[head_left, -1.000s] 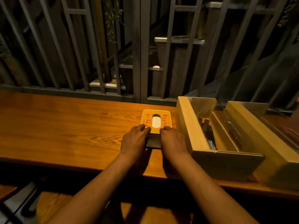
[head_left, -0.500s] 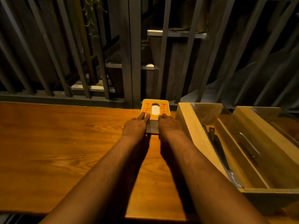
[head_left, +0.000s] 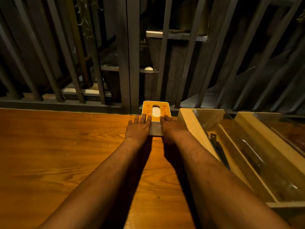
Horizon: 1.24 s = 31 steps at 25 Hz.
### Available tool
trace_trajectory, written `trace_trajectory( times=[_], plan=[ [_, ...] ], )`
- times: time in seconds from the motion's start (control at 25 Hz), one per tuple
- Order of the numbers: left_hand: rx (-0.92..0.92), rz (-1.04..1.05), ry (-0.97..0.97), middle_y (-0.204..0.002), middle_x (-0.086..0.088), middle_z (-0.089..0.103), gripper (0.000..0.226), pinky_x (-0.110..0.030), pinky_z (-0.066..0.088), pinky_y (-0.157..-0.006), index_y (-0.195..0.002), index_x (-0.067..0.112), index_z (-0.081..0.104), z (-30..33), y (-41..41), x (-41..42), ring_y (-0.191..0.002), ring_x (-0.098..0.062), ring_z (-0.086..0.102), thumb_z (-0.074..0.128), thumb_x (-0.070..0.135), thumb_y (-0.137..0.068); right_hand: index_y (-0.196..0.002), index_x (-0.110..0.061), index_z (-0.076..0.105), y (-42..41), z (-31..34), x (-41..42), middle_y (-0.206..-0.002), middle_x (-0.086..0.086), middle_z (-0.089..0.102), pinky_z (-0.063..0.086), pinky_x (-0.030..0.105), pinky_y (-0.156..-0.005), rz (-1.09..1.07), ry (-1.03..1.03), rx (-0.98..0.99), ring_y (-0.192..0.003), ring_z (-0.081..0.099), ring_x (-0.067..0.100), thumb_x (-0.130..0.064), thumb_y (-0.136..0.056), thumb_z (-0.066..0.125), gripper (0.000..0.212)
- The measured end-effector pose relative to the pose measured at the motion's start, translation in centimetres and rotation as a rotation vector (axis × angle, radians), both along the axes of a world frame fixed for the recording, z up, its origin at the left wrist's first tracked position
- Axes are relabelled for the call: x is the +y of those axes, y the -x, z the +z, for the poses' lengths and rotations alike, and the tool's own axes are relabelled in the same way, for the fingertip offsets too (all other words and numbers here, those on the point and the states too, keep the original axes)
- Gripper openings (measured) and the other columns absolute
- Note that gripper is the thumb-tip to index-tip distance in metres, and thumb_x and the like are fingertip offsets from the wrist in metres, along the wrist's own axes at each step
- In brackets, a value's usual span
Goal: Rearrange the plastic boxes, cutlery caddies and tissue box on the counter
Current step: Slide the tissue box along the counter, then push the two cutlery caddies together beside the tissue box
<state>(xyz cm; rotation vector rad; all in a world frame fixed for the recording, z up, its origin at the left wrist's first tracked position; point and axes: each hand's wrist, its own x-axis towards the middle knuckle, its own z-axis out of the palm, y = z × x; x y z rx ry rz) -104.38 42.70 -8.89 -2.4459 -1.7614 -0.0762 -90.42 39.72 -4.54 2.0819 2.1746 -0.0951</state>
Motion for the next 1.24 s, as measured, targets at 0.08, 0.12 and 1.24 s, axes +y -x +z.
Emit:
trace_trajectory(
  times=[0.08, 0.12, 1.24],
  plan=[
    [-0.009, -0.013, -0.026, -0.163, -0.015, 0.000, 0.093, -0.053, 0.023, -0.115, -0.153, 0.019, -0.003, 1.3, 0.2, -0.8, -0.147, -0.039, 0.010, 0.062, 0.039, -0.089, -0.152, -0.023, 0.008, -0.5, 1.3, -1.3, -0.162, 0.004, 0.004, 0.029, 0.049, -0.112, 0.005, -0.046, 0.081, -0.147, 0.013, 0.033, -0.011, -0.078, 0.073, 0.100],
    [-0.047, -0.024, -0.043, -0.162, -0.016, 0.001, 0.095, -0.053, 0.021, -0.117, -0.154, 0.019, -0.003, 2.1, 0.2, -1.6, -0.147, -0.038, 0.009, 0.064, 0.040, -0.088, -0.152, -0.026, 0.011, -0.8, 2.1, -2.4, -0.162, 0.003, 0.005, 0.030, 0.050, -0.112, 0.010, -0.083, 0.128, -0.147, 0.012, 0.032, -0.009, -0.078, 0.072, 0.097],
    [-0.132, -0.098, -0.010, -0.164, -0.001, 0.002, 0.090, -0.044, 0.042, -0.103, -0.152, 0.039, 0.002, 2.8, -13.3, -24.4, -0.150, -0.026, 0.005, 0.047, 0.071, -0.081, -0.148, -0.044, 0.012, -21.7, -0.8, -23.6, -0.162, -0.010, 0.003, 0.014, 0.047, -0.118, 0.081, -0.267, 0.313, -0.148, -0.005, 0.019, -0.059, -0.068, 0.073, 0.102]
  ],
)
